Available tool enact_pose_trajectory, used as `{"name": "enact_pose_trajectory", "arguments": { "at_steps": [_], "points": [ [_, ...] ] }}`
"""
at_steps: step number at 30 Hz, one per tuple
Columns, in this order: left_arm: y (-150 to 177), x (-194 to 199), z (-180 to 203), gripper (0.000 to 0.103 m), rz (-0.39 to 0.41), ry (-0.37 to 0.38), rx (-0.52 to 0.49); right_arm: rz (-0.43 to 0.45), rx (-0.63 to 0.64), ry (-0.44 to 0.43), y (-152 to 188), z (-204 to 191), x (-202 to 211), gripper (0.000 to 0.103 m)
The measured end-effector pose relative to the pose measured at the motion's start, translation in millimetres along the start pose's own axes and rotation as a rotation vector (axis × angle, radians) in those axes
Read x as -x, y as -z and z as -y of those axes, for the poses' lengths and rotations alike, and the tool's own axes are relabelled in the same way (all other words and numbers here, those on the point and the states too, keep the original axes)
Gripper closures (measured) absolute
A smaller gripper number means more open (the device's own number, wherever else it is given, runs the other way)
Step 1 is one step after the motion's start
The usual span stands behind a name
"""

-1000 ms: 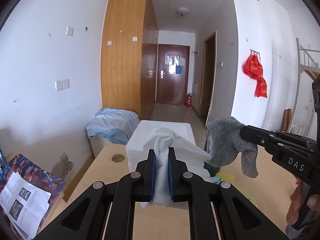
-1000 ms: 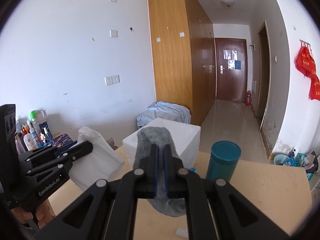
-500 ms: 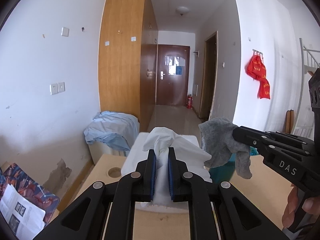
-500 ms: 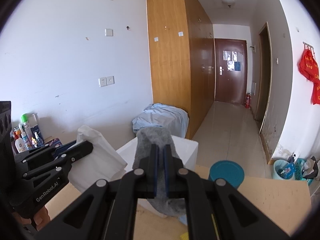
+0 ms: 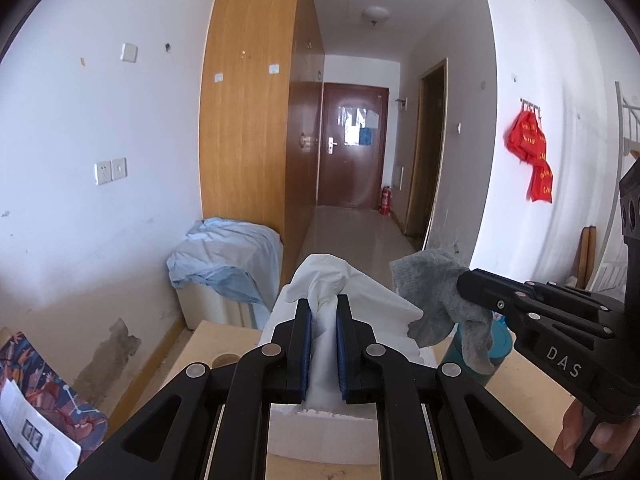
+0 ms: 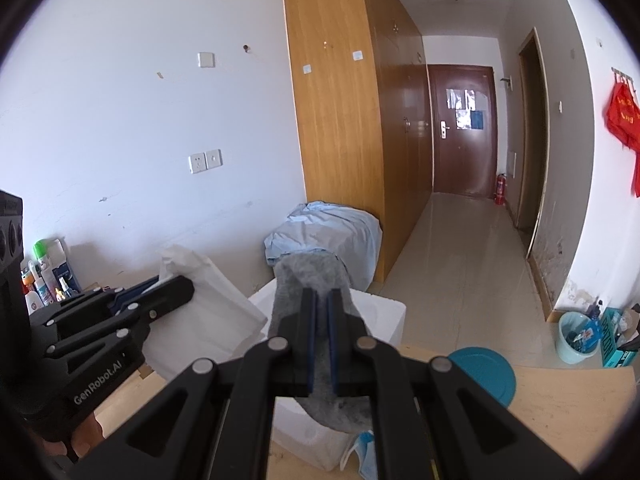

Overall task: Organize soft objects
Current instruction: 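Carry both items over the white foam box and open both grippers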

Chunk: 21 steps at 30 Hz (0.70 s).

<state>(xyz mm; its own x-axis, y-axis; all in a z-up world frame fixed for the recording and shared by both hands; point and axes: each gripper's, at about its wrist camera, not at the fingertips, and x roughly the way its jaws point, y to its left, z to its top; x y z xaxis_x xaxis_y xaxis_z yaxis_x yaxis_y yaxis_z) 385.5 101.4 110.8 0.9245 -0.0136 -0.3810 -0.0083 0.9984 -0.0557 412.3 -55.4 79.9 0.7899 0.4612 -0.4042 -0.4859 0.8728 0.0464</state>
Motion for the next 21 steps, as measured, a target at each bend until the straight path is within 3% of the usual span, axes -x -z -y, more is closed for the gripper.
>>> {"name": "enact_pose_trajectory", "arguments": {
  "at_steps": [17, 21],
  "points": [
    [12, -66, -10, 0.091, -0.045, 0.004, -0.041, -0.051, -0.012, 0.003, -2, 6, -41, 0.095],
    [10, -64, -9, 0.085, -0.036, 0.005, -0.042, -0.046, -0.016, 0.008, -4, 6, -40, 0.095]
  ]
}}
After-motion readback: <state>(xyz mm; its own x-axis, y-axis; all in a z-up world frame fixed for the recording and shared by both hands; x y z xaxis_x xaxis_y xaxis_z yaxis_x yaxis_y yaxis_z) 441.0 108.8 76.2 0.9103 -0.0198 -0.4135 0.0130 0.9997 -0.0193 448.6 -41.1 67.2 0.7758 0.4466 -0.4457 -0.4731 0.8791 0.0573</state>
